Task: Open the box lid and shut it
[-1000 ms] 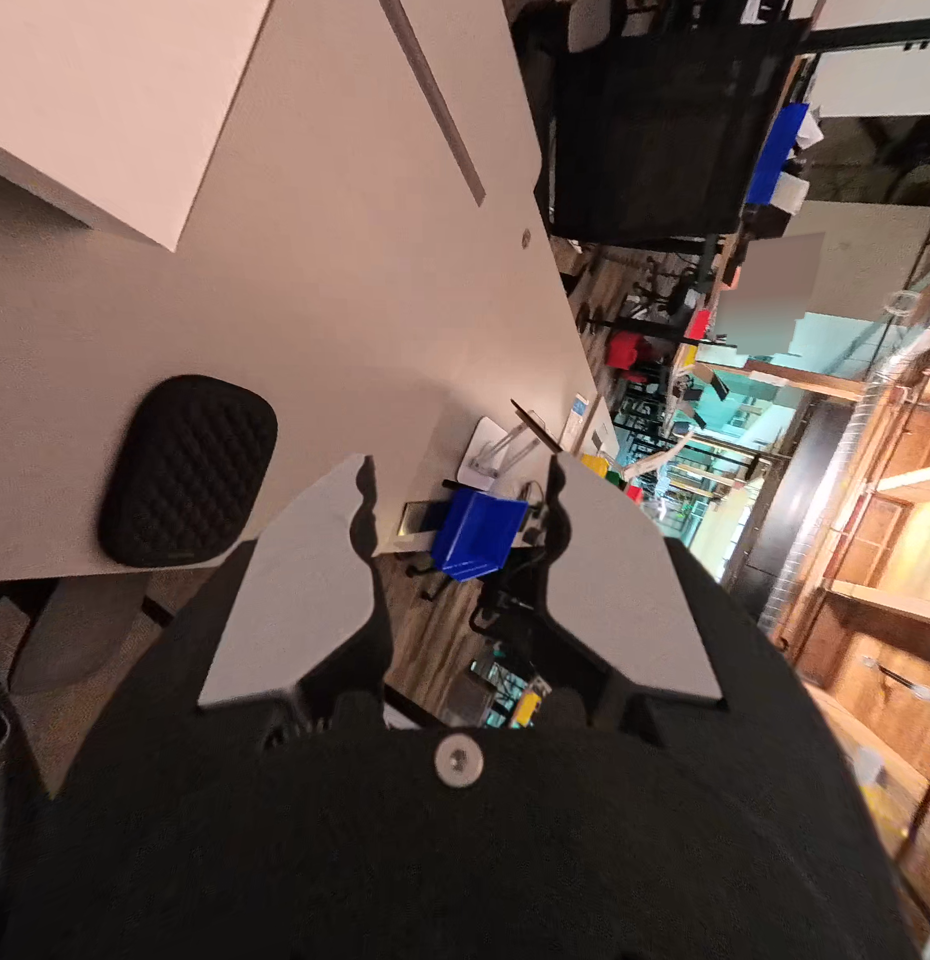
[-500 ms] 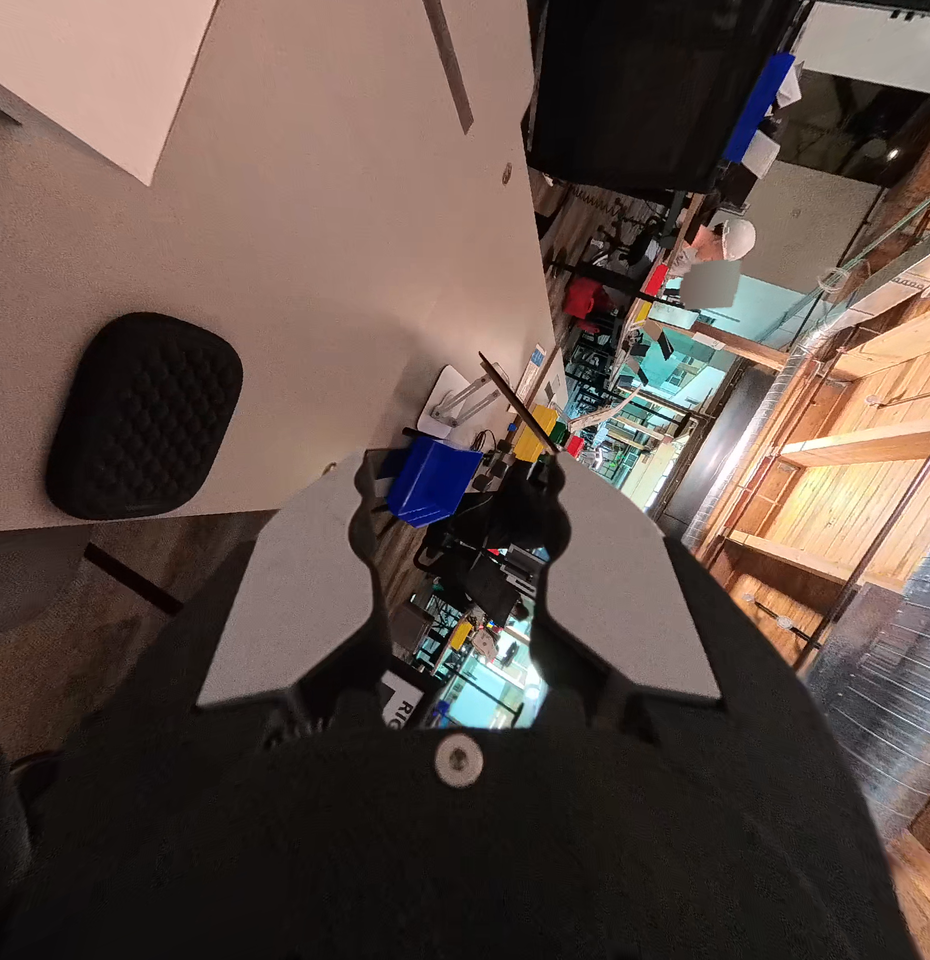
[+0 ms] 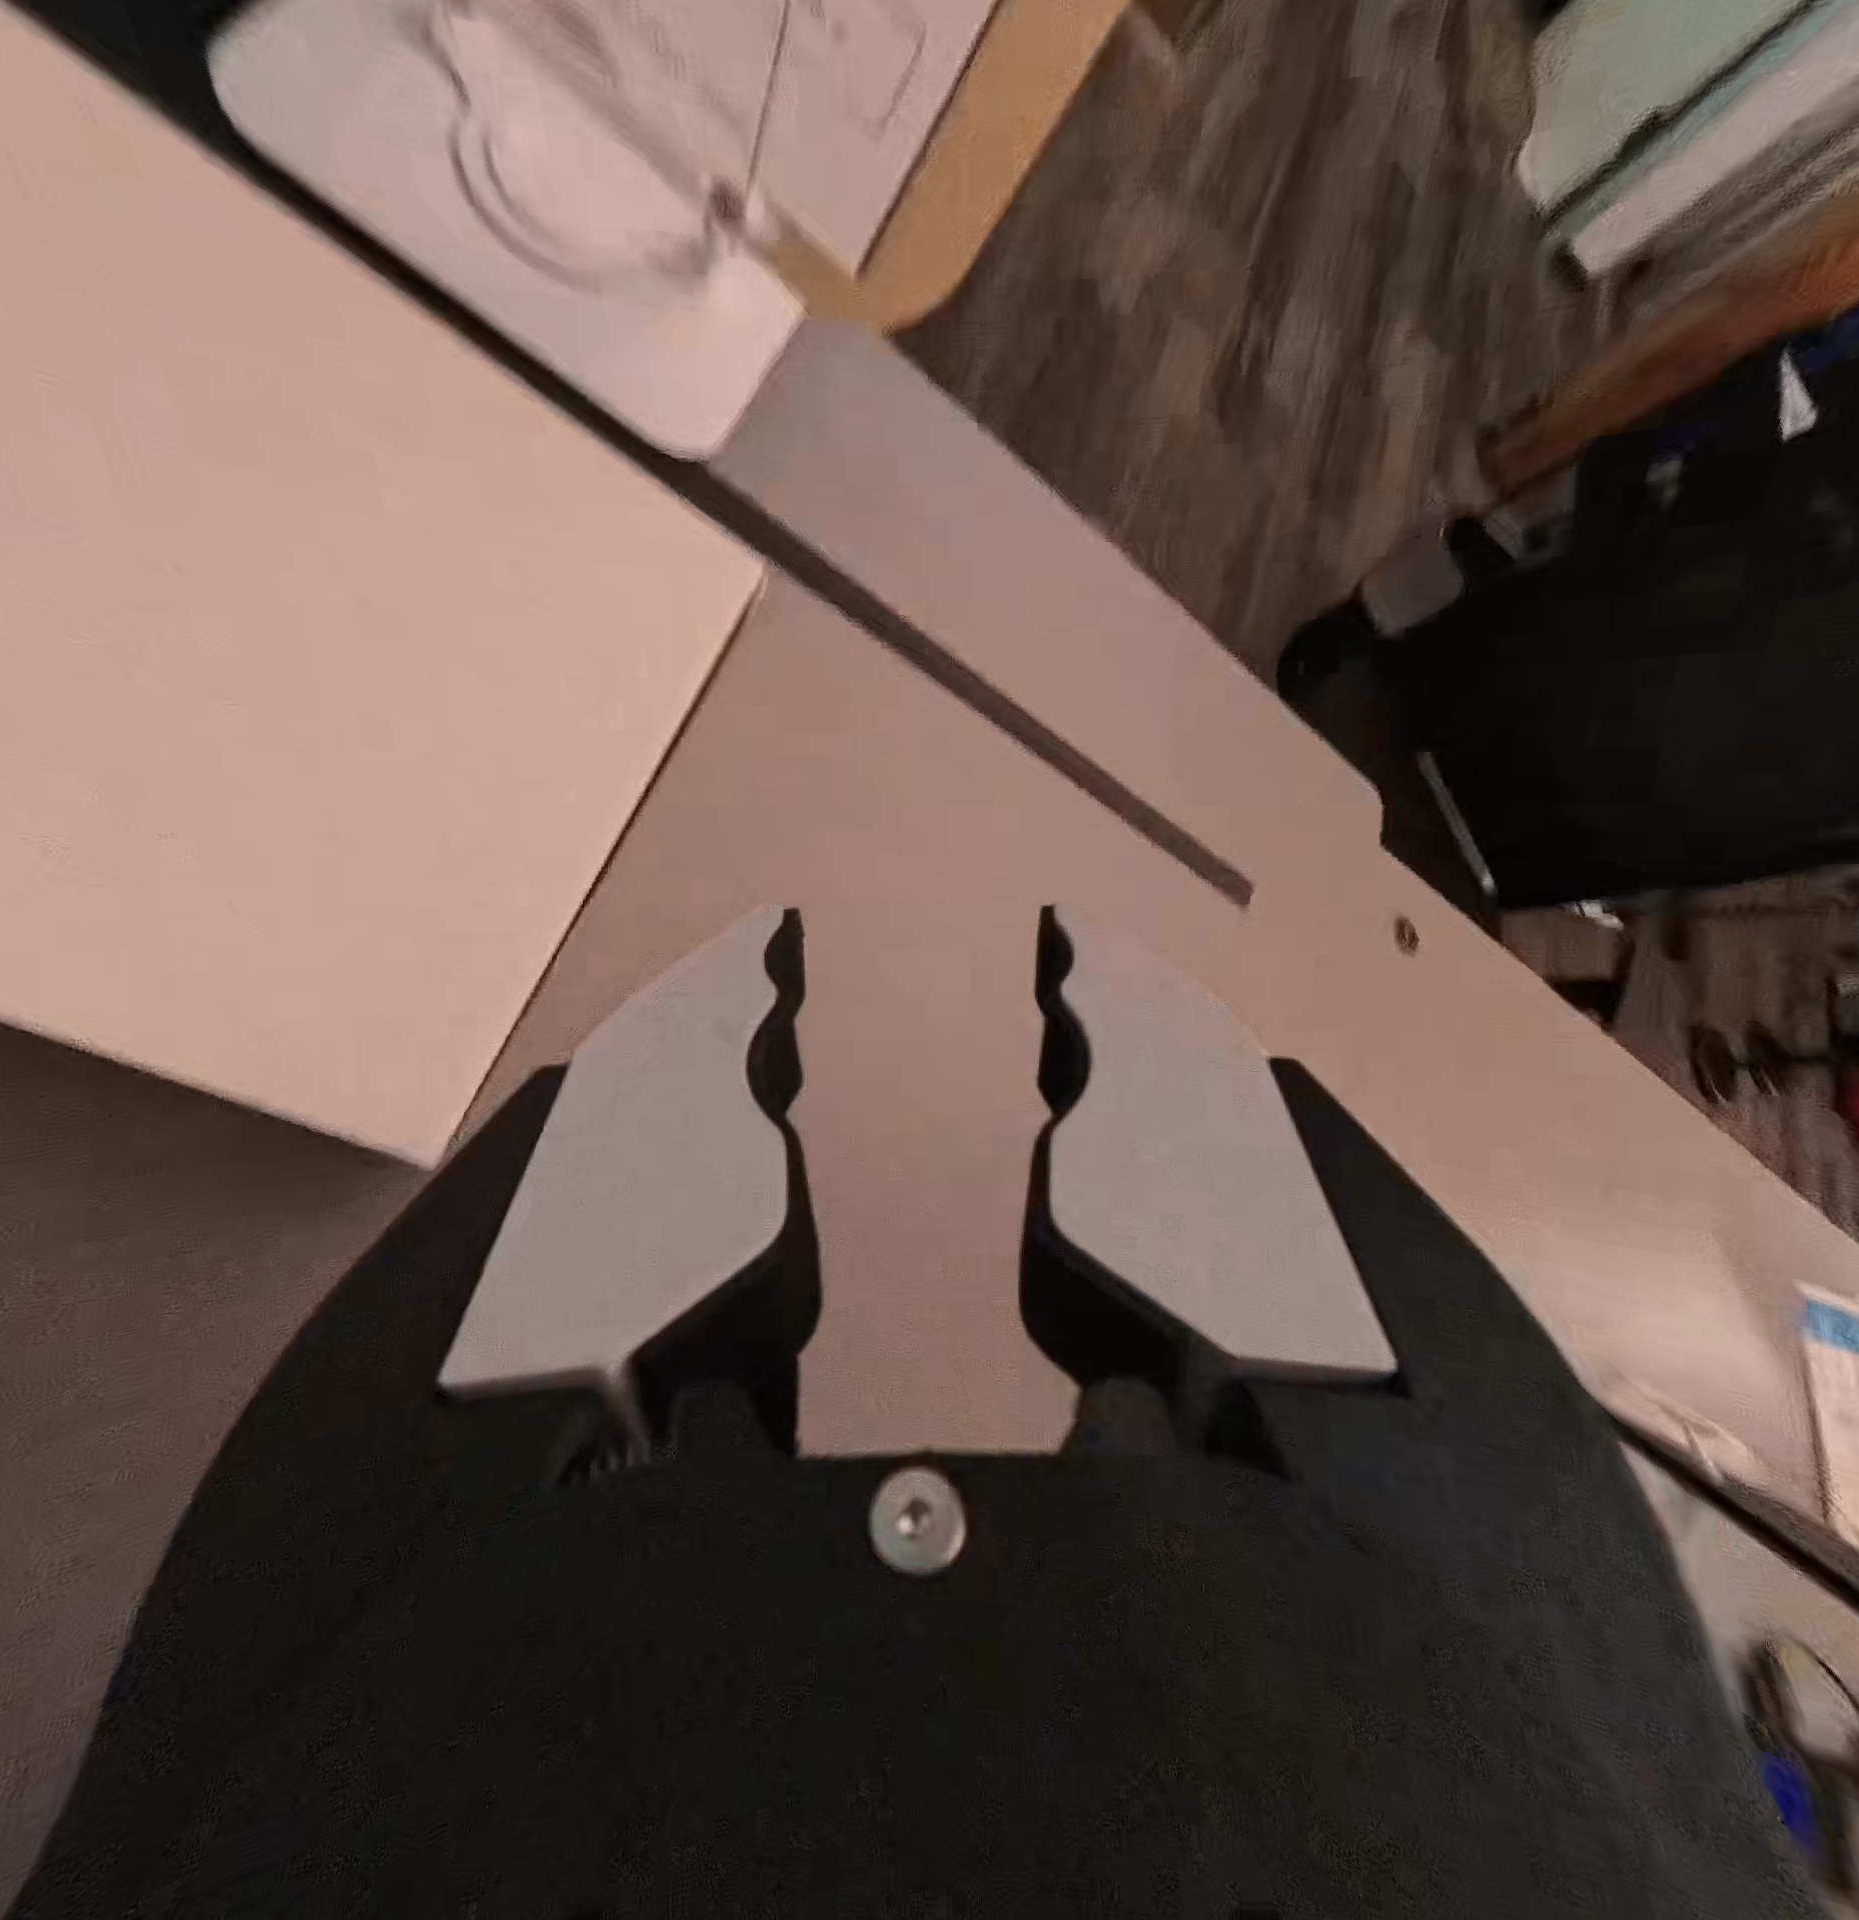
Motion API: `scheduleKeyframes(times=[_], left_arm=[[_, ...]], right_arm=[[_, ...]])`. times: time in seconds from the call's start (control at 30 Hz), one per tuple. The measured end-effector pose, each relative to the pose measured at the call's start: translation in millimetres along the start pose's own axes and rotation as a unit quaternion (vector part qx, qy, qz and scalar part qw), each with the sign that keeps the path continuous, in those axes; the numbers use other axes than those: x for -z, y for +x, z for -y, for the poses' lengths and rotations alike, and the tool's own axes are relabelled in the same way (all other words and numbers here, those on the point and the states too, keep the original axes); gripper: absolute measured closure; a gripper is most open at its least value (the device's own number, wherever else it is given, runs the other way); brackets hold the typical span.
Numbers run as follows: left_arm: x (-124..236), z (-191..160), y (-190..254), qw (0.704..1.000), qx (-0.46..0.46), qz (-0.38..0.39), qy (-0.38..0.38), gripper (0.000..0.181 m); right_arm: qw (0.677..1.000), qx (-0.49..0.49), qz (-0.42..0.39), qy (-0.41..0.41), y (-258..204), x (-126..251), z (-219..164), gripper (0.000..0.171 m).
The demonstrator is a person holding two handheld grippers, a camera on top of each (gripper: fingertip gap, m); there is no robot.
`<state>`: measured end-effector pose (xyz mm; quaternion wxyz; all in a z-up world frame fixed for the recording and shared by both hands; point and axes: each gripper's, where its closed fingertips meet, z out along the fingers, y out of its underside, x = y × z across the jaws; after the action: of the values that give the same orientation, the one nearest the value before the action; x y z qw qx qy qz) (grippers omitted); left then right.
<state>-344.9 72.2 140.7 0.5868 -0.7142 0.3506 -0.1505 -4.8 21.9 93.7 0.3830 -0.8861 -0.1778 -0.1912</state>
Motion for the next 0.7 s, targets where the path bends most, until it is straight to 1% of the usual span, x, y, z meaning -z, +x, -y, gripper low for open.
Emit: scheduleKeyframes(times=[0.03, 0.1, 0.17, 0.23, 0.3, 0.33, 0.4, 0.43, 0.53, 0.63, 0.7], left_arm=[[-4, 4, 4, 1.000, -0.024, 0.007, 0.009, 0.110], [-14, 9, 8, 0.997, -0.072, 0.033, 0.015, 0.111], [-24, -1, 9, 0.992, -0.115, 0.057, -0.012, 0.109], [-33, -16, 12, 0.990, -0.127, 0.057, -0.031, 0.106], [-44, -26, 21, 0.991, -0.127, 0.023, -0.044, 0.103], [-49, -28, 24, 0.990, -0.128, 0.014, -0.047, 0.101], [-56, -25, 31, 0.989, -0.144, 0.005, -0.040, 0.101], [-59, -23, 35, 0.988, -0.149, 0.001, -0.036, 0.102], [-68, -22, 43, 0.987, -0.155, 0.001, -0.033, 0.102], [-73, -31, 38, 0.986, -0.160, 0.010, -0.055, 0.101], [-76, -40, 32, 0.985, -0.155, 0.018, -0.080, 0.100]], right_arm=[[0.998, -0.005, -0.003, 0.058, 7, -5, 10, 0.128], [0.984, 0.024, -0.039, 0.174, 22, -5, 36, 0.126], [0.959, 0.037, -0.087, 0.266, 34, 5, 54, 0.121], [0.941, 0.032, -0.074, 0.329, 27, 7, 56, 0.110], [0.922, 0.037, -0.026, 0.384, 8, -3, 50, 0.111], [0.918, 0.047, -0.021, 0.394, 5, -12, 50, 0.111], [0.933, 0.066, -0.047, 0.351, 12, -34, 41, 0.107], [0.934, 0.071, -0.048, 0.348, 11, -37, 40, 0.108], [0.925, 0.071, -0.016, 0.373, 0, -38, 47, 0.111], [0.924, 0.088, 0.007, 0.372, -8, -46, 47, 0.112], [0.926, 0.105, 0.007, 0.362, -9, -50, 45, 0.114]])
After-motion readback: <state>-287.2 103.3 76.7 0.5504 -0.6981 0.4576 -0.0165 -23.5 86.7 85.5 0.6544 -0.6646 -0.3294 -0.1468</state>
